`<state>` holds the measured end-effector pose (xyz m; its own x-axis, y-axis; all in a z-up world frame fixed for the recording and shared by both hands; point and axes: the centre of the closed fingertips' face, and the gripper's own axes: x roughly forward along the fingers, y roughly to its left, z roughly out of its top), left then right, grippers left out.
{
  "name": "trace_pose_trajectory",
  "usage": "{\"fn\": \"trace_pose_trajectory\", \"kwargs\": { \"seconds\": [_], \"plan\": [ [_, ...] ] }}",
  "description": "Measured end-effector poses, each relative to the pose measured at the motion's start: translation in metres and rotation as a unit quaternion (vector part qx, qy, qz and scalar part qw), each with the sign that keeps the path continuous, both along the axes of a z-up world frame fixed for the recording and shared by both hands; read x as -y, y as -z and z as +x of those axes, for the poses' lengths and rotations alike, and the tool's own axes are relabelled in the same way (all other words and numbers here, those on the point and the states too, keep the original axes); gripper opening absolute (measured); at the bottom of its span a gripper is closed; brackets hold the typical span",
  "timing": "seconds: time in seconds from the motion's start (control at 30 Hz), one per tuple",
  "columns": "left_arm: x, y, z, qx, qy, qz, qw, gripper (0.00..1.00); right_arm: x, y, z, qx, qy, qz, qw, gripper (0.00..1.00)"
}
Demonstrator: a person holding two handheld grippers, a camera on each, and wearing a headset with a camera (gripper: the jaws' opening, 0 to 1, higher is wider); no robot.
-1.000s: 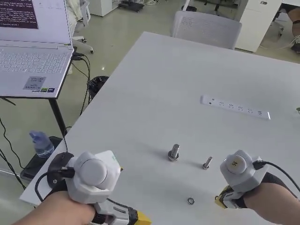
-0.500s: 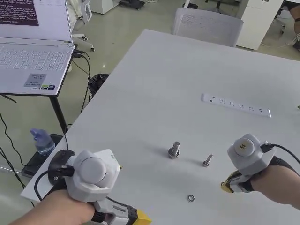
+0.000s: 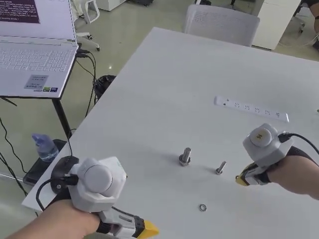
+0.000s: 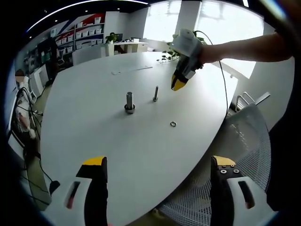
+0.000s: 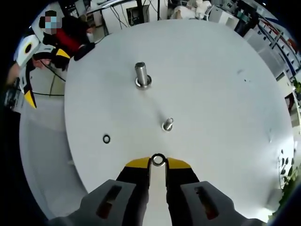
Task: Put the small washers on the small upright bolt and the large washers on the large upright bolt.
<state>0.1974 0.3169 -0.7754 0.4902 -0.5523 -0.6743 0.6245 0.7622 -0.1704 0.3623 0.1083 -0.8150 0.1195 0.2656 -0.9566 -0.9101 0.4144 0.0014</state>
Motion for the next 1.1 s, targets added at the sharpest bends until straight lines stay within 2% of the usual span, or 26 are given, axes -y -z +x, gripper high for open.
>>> {"fn": "trace_pose_trajectory", "kwargs": {
  "seconds": [0.23,0.37,0.67,1.1],
  "plan": [
    [0.001,-0.003,0.002,0.005,0.001,-0.005,1.0000,0.89,-0.005,-0.005,0.008,0.002,0.002,0.003,1.0000,0.12],
    [0.001,-0.001,0.001,0.002,0.003,0.000,1.0000,0.88,-0.009,-0.007,0.015,0.006,0.001,0.006,1.0000,0.12],
    [0.000,-0.001,0.002,0.003,0.002,0.000,1.0000,0.88,-0.020,-0.019,0.014,0.013,-0.007,0.006,0.9999,0.12],
    [-0.001,0.002,0.006,-0.002,0.004,0.001,1.0000,0.87,-0.035,-0.017,0.018,0.010,-0.021,0.011,0.9997,0.12]
  ]
}}
